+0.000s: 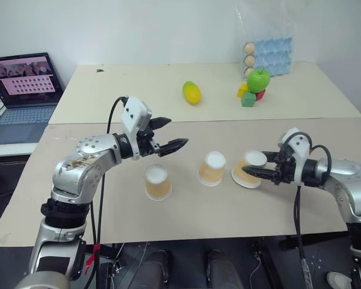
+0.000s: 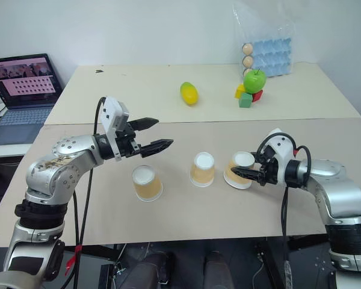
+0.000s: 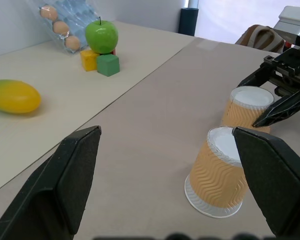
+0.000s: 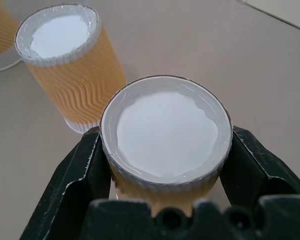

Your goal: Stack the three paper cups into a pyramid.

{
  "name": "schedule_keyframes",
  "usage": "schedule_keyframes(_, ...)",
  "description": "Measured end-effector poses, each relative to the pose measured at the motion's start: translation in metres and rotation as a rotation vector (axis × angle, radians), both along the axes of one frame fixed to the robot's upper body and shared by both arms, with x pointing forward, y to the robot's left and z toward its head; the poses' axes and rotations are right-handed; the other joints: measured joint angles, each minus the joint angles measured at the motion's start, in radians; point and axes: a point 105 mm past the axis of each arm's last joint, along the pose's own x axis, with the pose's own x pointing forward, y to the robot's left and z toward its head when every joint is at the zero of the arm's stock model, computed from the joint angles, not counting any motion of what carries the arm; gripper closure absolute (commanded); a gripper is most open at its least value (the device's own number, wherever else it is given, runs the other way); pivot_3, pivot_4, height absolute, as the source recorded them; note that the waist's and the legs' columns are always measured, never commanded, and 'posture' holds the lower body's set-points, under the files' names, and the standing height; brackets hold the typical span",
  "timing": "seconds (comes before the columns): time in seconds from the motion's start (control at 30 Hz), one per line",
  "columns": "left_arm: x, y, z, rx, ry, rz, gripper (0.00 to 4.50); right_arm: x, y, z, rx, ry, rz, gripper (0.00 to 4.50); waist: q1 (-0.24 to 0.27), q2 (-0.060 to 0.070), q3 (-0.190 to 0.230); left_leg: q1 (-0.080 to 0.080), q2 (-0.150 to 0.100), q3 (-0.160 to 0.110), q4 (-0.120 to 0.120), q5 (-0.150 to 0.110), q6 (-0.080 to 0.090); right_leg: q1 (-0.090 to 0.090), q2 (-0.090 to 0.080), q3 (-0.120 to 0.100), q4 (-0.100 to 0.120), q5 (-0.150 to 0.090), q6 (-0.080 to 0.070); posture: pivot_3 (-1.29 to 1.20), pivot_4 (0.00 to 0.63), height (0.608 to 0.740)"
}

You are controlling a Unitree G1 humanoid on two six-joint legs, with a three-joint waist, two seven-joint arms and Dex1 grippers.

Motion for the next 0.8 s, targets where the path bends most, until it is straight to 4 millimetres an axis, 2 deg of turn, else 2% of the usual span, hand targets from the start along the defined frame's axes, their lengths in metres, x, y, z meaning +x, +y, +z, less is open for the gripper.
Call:
schedule_keyframes(0.17, 0.0, 0.0, 0.0, 0.002, 0.0, 0.001, 0.0, 0.003, 0.003, -0.009, 0.006, 0.021, 0.0, 1.71, 0.003, 0.0, 0.0, 0.0, 0.0, 0.0, 0.0, 0.0, 0.0, 0.0, 0.0, 0.0, 0.0, 0.0, 0.0, 0.0, 0.15, 0.74)
schedule_keyframes(0.67, 0.0, 0.001, 0.0, 0.003, -0.002, 0.004, 0.0, 0.006, 0.012, -0.01, 0.032, 0.016, 0.019, 1.71, 0.002, 0.0, 0.0, 0.0, 0.001, 0.0, 0.0, 0.0, 0.0, 0.0, 0.001, 0.0, 0.0, 0.001, -0.001, 0.0, 0.15, 0.74)
schedule_keyframes(0.73, 0.0, 0.001, 0.0, 0.004, -0.002, 0.004, 0.0, 0.006, 0.012, -0.01, 0.032, 0.015, 0.019, 0.74, 0.002, 0.0, 0.0, 0.0, 0.001, 0.0, 0.0, 0.0, 0.0, 0.0, 0.001, 0.0, 0.0, 0.001, -0.001, 0.0, 0.15, 0.74)
schedule_keyframes(0.8, 0.0, 0.001, 0.0, 0.004, -0.002, 0.004, 0.0, 0.006, 0.012, -0.01, 0.033, 0.015, 0.019, 0.25, 0.002, 0.0, 0.0, 0.0, 0.001, 0.0, 0.0, 0.0, 0.0, 0.0, 0.001, 0.0, 0.0, 0.001, -0.001, 0.0, 0.15, 0.74)
